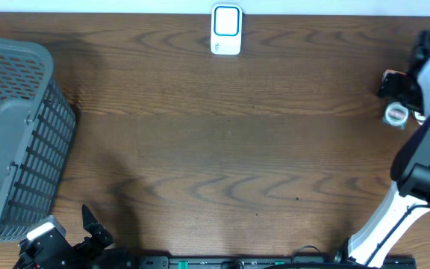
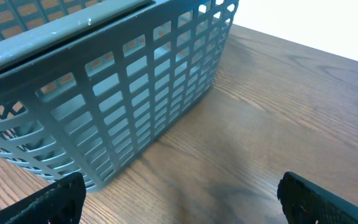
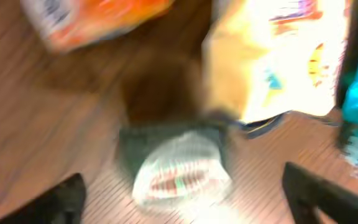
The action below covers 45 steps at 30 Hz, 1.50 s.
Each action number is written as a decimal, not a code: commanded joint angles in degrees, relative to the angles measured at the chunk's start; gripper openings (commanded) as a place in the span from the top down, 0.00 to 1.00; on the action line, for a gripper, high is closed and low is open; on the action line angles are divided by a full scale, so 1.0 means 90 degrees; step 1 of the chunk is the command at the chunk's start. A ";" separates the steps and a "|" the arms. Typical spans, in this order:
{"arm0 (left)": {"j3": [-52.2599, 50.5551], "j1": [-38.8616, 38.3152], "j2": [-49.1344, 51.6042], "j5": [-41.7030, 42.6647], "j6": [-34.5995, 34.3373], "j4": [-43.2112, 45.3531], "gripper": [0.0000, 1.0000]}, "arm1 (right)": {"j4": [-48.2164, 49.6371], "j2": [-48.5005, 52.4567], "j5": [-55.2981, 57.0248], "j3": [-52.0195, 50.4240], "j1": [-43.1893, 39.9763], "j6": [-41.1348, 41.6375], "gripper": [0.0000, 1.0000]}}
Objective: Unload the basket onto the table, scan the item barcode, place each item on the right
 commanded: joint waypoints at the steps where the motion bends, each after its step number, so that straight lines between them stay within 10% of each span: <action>1: 0.0027 0.0019 -0.0007 -0.0012 -0.0036 0.0002 0.02 | 0.0073 -0.0151 -0.0724 0.0073 -0.0299 0.0092 0.01; 17: 0.0027 0.0019 -0.0007 -0.0012 -0.0036 0.0002 0.02 | -0.1015 -0.3298 -0.3305 0.0080 0.0554 0.0425 0.01; 45: 0.0027 0.0019 -0.0007 -0.0012 -0.0036 0.0002 0.02 | -0.2237 -0.7463 -0.2997 -0.0488 0.1105 -0.0192 0.01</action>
